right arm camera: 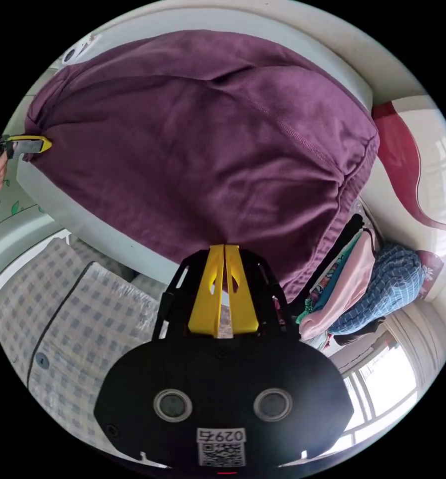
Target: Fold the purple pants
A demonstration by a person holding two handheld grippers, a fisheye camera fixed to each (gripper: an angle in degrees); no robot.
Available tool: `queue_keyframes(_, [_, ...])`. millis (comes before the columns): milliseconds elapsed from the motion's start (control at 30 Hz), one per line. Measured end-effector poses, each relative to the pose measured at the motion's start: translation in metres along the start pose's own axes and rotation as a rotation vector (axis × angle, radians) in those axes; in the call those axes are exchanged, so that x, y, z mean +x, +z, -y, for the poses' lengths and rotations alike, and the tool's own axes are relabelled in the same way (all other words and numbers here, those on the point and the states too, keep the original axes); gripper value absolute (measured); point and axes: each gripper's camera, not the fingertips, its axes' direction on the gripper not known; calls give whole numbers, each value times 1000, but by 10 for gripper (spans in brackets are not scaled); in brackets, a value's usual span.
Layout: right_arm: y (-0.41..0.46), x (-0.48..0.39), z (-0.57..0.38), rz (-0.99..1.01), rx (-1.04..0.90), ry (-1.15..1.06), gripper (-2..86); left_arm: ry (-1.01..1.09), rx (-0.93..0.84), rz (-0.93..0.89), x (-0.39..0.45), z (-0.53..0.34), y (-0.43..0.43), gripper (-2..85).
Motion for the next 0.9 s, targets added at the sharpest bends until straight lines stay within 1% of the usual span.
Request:
queue_keyframes(133, [5, -23, 6, -110, 4, -29, -8, -12, 17, 12, -5, -8, -2, -10])
queue_keyframes(200, [7, -38, 8, -208, 44, -47, -8, -11, 28, 30, -7, -13, -3, -10])
queue_keyframes(367, [17, -61, 18, -314, -2, -103, -8, -3, 44, 81, -5, -21, -5, -10])
queue_keyframes(467, [19, -61, 24, -298, -26, -100, -8, 6, 45, 106, -5, -24, -6, -10])
queue_keyframes(700, [18, -41, 31, -132, -24, -63, -9, -2, 56, 108, -12, -32, -10, -10])
queue_keyframes(900, [22, -41, 37, -123, -39, -68, -9, 12, 25, 126, -13, -30, -14, -10])
